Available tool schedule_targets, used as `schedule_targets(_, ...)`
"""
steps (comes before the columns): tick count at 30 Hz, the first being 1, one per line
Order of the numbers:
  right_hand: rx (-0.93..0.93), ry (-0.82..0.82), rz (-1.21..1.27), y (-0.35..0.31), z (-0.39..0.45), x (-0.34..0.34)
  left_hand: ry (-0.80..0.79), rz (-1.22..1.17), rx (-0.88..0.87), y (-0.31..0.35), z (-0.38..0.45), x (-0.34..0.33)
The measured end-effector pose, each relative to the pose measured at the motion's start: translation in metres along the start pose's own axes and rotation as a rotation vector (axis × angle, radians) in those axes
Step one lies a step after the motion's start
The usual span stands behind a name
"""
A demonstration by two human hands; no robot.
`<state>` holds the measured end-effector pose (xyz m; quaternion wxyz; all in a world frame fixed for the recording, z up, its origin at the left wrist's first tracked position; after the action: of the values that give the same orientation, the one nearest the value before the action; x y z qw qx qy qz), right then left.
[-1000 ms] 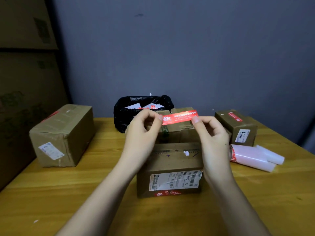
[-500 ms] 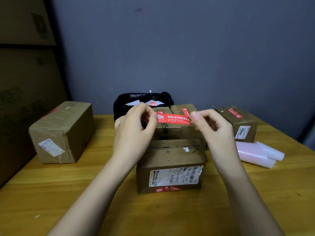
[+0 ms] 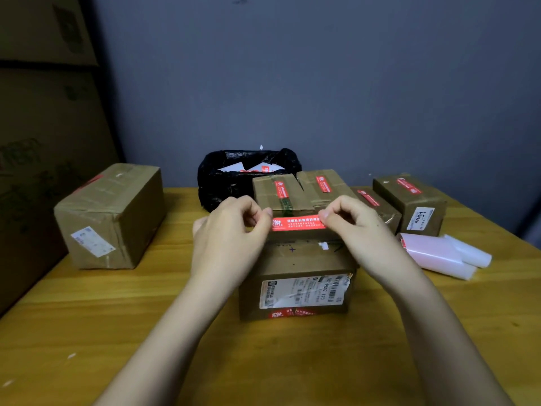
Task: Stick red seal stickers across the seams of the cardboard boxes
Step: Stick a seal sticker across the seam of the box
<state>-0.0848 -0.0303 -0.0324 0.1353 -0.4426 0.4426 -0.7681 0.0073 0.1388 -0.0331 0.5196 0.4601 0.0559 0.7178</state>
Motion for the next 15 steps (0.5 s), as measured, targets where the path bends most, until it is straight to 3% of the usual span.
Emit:
schedule_targets(6,0.003,0.079,-0.397,0.001,-0.005,-0.008,-0.067,0.343,-0.017,0.006,-0.011,-0.005)
schedule_targets(15,0.067,0.084,-0.547,0.001,-0.006,-0.016,-0.161,0.532,-0.024,0.009,-0.012,-0.009)
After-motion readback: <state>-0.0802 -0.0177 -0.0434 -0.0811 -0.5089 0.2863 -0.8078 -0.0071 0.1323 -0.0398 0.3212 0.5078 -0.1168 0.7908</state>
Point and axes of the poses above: each hand's wrist, its own z-axis towards the middle knuckle, its own x-axis out of the back of the hand, y = z × x, the point moved 6 cm from there along z, towards the middle knuckle, and after that the axes turned 8 degrees about -x, right-handed, at the moved point
